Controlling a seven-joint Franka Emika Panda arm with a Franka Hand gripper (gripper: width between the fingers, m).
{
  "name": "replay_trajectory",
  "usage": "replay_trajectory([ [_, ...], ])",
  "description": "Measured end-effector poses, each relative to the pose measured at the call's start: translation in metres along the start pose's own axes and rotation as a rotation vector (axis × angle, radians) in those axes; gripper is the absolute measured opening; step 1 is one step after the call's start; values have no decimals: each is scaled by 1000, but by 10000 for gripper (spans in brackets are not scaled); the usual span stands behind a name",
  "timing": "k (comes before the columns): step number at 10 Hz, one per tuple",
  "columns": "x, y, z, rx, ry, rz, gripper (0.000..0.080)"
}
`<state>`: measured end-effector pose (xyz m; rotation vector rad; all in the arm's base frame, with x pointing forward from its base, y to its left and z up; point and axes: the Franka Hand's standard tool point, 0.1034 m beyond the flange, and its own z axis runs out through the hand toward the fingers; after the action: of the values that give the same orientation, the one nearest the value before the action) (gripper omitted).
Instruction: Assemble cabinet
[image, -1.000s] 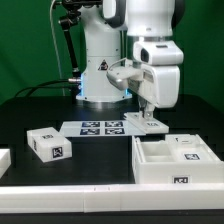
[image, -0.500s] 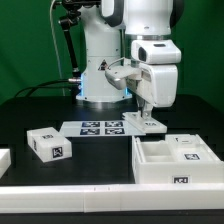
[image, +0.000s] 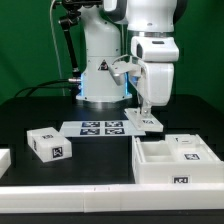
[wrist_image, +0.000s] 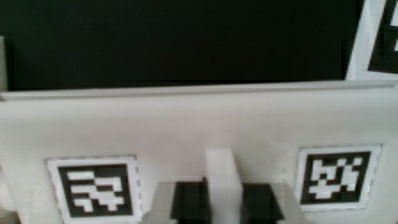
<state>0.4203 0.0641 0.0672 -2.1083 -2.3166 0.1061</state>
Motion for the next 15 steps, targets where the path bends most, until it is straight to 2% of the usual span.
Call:
replay_trajectory([
  [2,-1,0,1,2,1,2,68],
  [5,-4,6,-2,51,-20,110,68],
  [11,-5,6,-1,50,-20,110,68],
  [14,-2,7,0,18,-5,110,68],
  [15,-2,7,1,20,-5,111,68],
])
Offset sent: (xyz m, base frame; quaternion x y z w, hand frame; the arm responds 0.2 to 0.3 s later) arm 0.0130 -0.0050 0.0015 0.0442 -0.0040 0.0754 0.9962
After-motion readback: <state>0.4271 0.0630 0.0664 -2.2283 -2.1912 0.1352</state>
